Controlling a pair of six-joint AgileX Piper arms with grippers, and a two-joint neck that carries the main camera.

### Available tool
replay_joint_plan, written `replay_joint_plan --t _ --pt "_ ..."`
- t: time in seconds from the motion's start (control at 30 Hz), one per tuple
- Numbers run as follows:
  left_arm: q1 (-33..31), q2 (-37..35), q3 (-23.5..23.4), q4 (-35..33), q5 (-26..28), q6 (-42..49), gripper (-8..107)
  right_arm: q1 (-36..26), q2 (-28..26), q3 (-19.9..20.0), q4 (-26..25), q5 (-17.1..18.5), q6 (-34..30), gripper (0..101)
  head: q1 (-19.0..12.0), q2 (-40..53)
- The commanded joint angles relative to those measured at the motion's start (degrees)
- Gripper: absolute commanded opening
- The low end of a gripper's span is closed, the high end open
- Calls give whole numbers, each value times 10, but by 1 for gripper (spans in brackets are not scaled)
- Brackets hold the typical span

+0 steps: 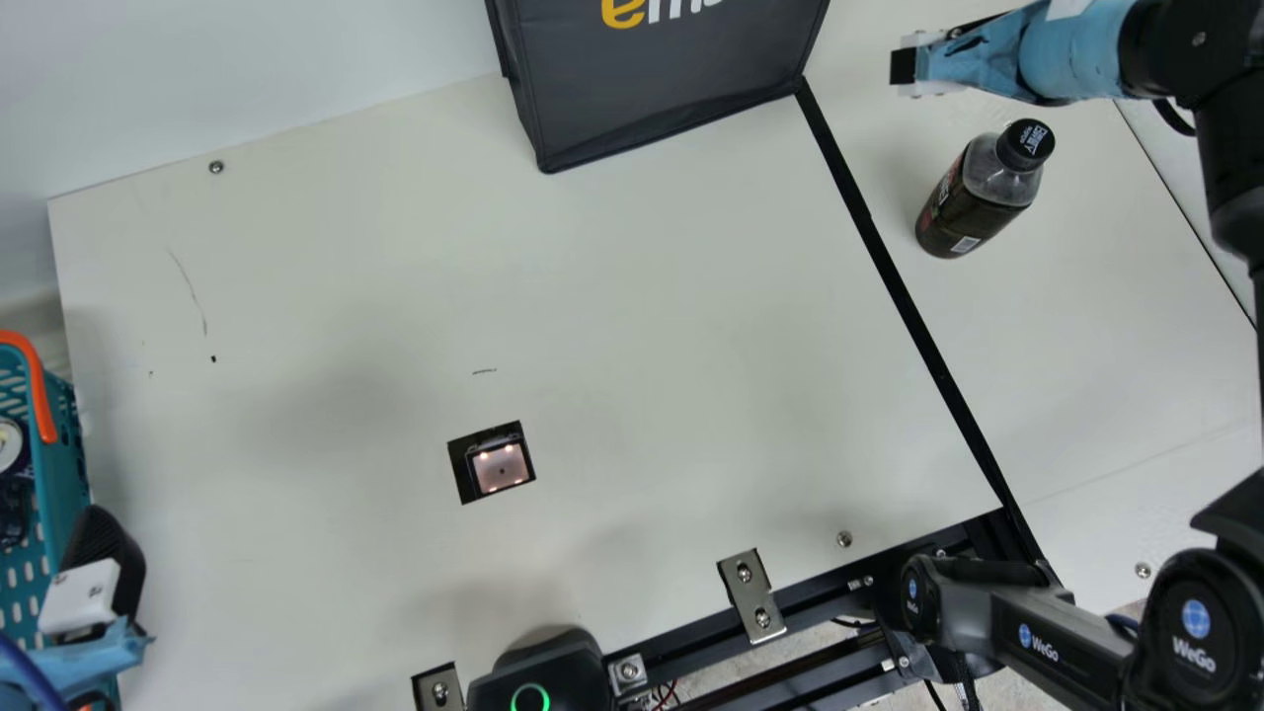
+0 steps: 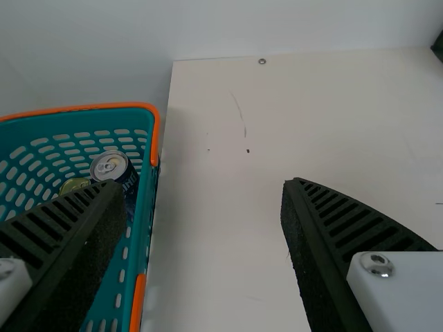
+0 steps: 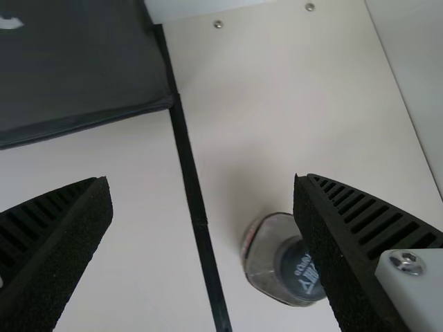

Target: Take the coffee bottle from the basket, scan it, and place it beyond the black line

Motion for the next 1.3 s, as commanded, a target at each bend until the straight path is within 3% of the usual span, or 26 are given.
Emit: replay_joint_plan --t 0.0,0.63,1.27 --pt "0 0 0 0 0 0 90 14 -2 -1 -2 0 4 91 -16 -1" --pt "0 0 0 0 0 0 90 104 -43 18 20 -54 20 91 -16 -1" --pt "0 0 0 0 0 0 90 153 -99 42 38 -66 35 91 -16 -1"
